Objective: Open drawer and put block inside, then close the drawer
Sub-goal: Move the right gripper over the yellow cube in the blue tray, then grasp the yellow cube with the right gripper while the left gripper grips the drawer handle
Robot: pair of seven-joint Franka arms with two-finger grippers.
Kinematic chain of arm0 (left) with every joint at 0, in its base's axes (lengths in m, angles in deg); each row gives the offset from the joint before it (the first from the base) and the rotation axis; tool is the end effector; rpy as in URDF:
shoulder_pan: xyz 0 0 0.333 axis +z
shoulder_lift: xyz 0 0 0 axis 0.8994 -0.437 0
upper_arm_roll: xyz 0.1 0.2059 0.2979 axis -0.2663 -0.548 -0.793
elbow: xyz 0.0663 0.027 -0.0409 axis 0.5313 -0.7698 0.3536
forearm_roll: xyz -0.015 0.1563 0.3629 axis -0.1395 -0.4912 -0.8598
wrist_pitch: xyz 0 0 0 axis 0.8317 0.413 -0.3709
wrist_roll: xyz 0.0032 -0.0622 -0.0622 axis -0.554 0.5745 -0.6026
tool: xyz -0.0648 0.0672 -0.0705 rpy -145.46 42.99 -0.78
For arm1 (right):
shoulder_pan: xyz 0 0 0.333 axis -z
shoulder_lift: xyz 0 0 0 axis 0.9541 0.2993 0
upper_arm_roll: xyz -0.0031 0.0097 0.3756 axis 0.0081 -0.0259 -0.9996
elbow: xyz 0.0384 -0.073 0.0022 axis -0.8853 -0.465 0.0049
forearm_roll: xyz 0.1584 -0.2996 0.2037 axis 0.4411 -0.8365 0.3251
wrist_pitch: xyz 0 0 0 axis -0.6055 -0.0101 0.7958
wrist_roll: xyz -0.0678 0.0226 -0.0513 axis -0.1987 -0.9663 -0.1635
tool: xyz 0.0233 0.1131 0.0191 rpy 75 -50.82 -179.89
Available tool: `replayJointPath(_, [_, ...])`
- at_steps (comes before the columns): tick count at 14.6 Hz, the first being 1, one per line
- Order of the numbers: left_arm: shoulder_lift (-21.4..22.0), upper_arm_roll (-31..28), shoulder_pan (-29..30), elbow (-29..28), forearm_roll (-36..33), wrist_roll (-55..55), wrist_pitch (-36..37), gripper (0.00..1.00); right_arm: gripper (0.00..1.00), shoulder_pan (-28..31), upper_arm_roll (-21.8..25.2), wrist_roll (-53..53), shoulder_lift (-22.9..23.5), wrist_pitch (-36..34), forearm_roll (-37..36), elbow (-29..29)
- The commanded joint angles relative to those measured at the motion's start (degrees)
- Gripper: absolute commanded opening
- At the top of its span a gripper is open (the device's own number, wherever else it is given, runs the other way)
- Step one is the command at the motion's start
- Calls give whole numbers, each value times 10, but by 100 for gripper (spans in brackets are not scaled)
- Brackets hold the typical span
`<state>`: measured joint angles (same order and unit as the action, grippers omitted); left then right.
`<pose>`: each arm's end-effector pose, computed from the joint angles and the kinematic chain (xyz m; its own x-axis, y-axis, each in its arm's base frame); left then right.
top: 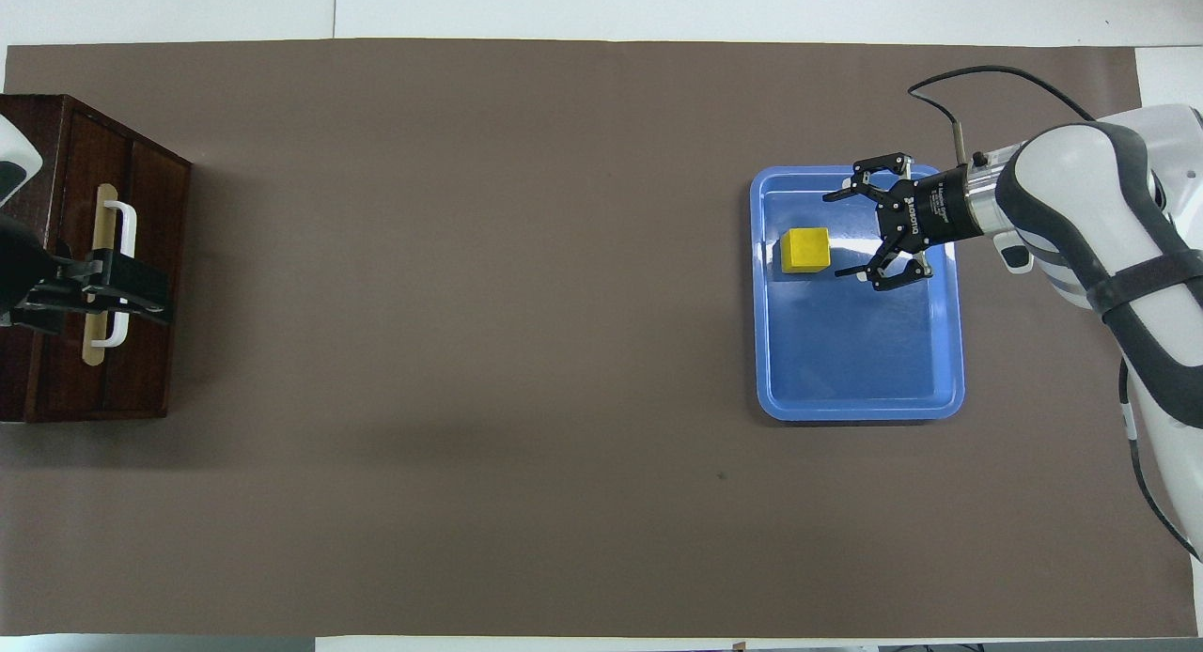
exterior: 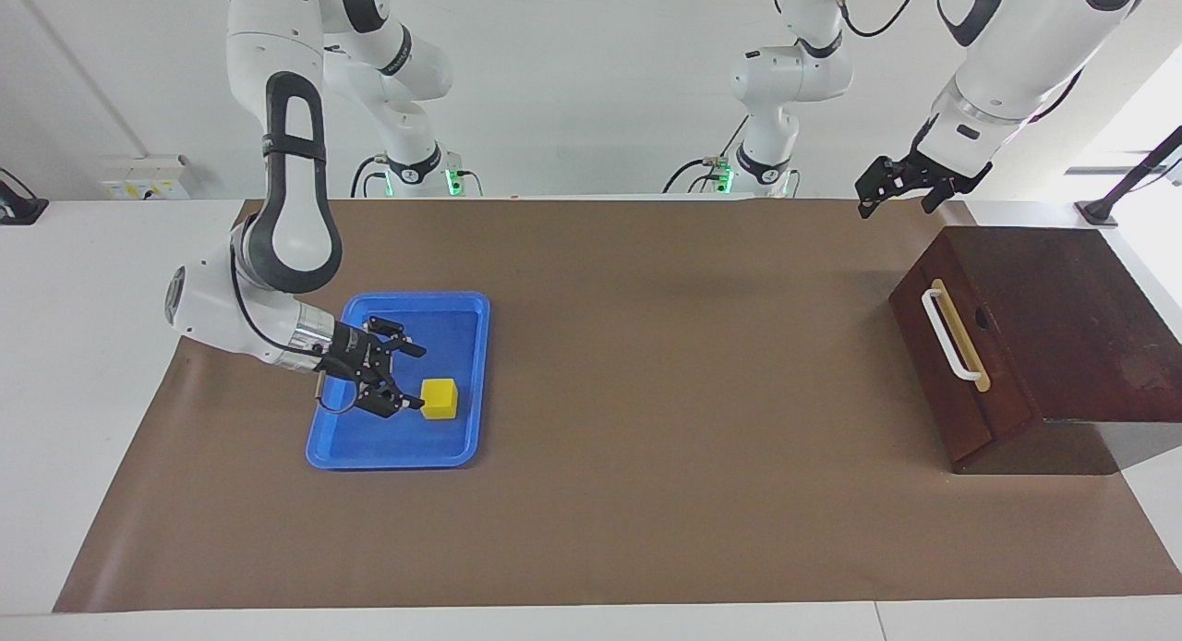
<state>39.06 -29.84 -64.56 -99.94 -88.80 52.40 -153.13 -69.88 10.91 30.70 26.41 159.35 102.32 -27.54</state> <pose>0.5257 -0.0589 0.6678 0.9897 0.0079 -0.1429 0.0072 -1.0000 -0.0055 0.6699 0.0170 0.3693 0.1065 -0.7411 -0.6629 -0.9935 -0.1069 -0.0401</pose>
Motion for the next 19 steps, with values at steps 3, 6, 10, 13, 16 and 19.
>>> replayJointPath(3, [17,-2,2,-20,-1,6,-11,100,100,-2,-4,3,30,29,9,17])
replayJointPath(6, [17,-2,2,-20,-1,6,-7,100,100,3,-4,17,33,24,10,0])
replayJointPath(10, [19,0,5,-21,-6,0,-14,100,100,2,-4,22,30,29,20,-12])
replayJointPath(13, [25,5,-8,-90,-74,0,-123,100,100,-1,-4,37,29,34,30,-20])
replayJointPath(16, [6,5,-21,-136,-168,3,-227,100,100,-3,-4,48,27,50,31,-30])
replayJointPath(19, [-49,5,-28,-153,-251,2,-304,100,100,-3,-4,48,27,49,32,-30])
